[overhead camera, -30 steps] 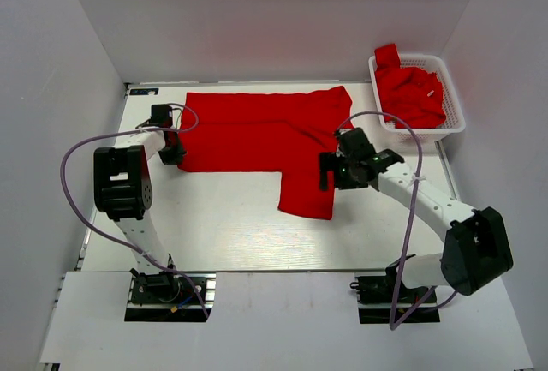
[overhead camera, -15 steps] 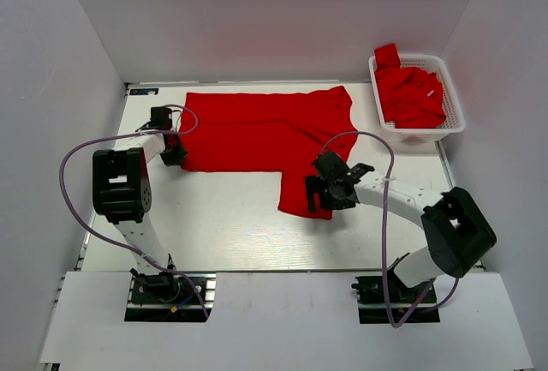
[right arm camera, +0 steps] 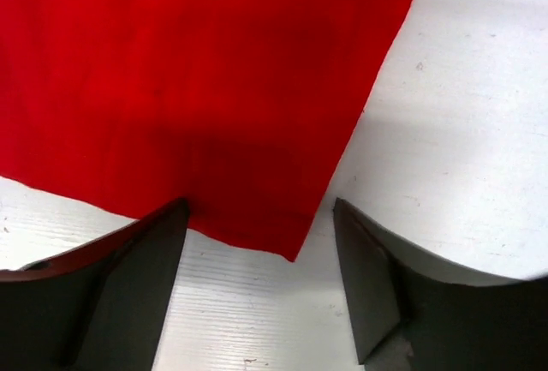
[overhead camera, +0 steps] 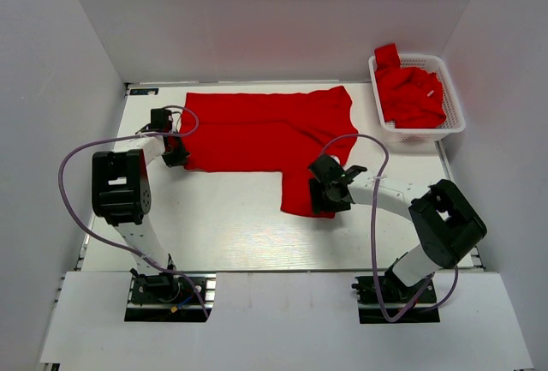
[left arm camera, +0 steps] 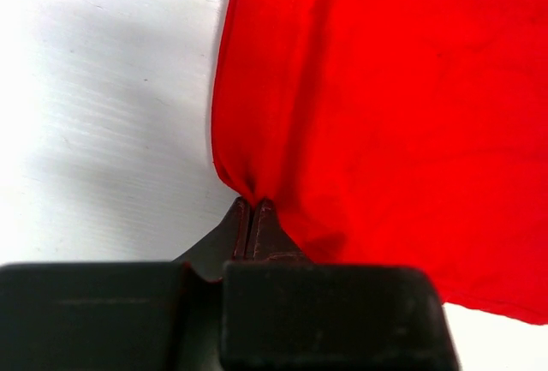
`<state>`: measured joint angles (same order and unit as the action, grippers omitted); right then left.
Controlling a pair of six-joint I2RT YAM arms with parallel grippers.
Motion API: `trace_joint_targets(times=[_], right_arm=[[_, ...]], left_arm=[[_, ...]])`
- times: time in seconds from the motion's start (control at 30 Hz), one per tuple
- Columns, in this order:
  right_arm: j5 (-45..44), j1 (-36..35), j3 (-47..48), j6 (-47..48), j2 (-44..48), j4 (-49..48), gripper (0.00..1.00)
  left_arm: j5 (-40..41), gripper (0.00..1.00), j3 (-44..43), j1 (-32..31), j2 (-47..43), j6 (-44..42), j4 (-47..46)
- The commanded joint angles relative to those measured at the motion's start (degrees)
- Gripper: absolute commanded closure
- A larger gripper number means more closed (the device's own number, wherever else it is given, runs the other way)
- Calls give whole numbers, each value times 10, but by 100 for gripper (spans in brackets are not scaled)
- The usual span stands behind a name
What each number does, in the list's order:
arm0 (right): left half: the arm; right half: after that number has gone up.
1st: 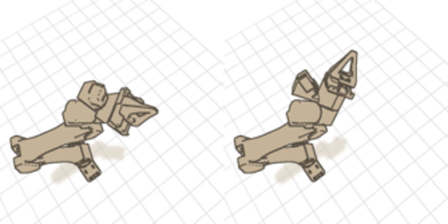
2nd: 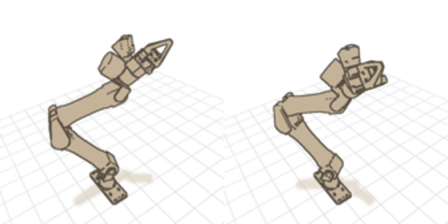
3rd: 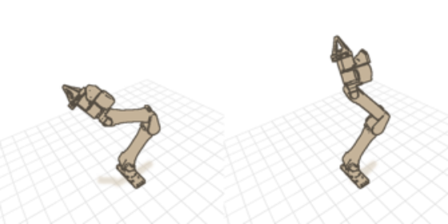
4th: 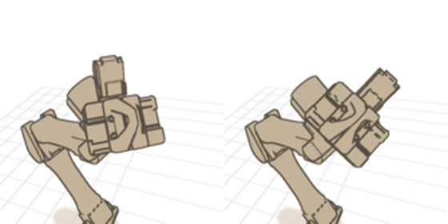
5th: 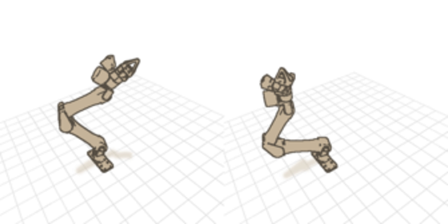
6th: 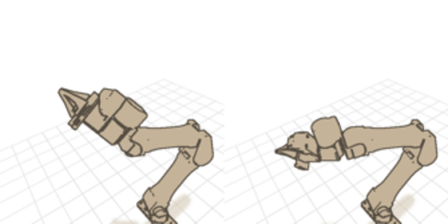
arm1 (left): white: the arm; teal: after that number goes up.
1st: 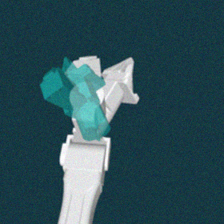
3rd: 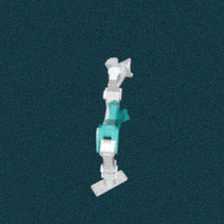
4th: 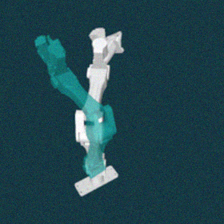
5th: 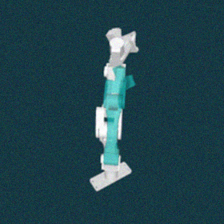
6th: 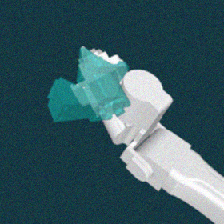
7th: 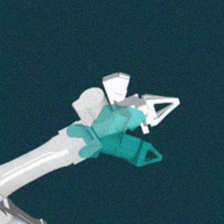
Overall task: Fold and stack the t-shirts
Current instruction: Grap the side of the flattened tshirt closest away from the robot with both arms
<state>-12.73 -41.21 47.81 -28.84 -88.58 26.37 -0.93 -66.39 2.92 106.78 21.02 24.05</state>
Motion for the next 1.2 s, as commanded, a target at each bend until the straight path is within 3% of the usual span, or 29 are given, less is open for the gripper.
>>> trace_joint_targets(times=[0.0, 0.1, 0.13, 0.3, 0.47, 0.7, 1.0, 1.17], right_arm=[[0, 0, -4, 1, -18, -12, 36], [4, 0, -6, 0, -14, -6, 52], [5, 0, -10, -1, -10, -6, 66], [38, -3, -25, -15, 23, 10, 100], [67, -4, -39, -22, 73, 25, 100], [6, 3, -18, -43, 166, 82, 100], [-8, 21, 18, -31, 143, 96, 100], [-14, 39, 65, -22, 131, 68, 100]], left_arm=[[-24, 100, 30, -6, 3, 9, 50], [-19, 100, 30, -6, 3, 14, 56], [-19, 100, 35, -6, -3, 14, 56], [-32, 100, 54, -6, -25, 43, 75], [-32, 100, 72, -6, -52, 71, 114], [0, 100, 51, -6, -80, 84, 199], [19, 100, 35, -6, -91, 90, 241], [-15, 100, 14, -6, -91, 77, 236]])
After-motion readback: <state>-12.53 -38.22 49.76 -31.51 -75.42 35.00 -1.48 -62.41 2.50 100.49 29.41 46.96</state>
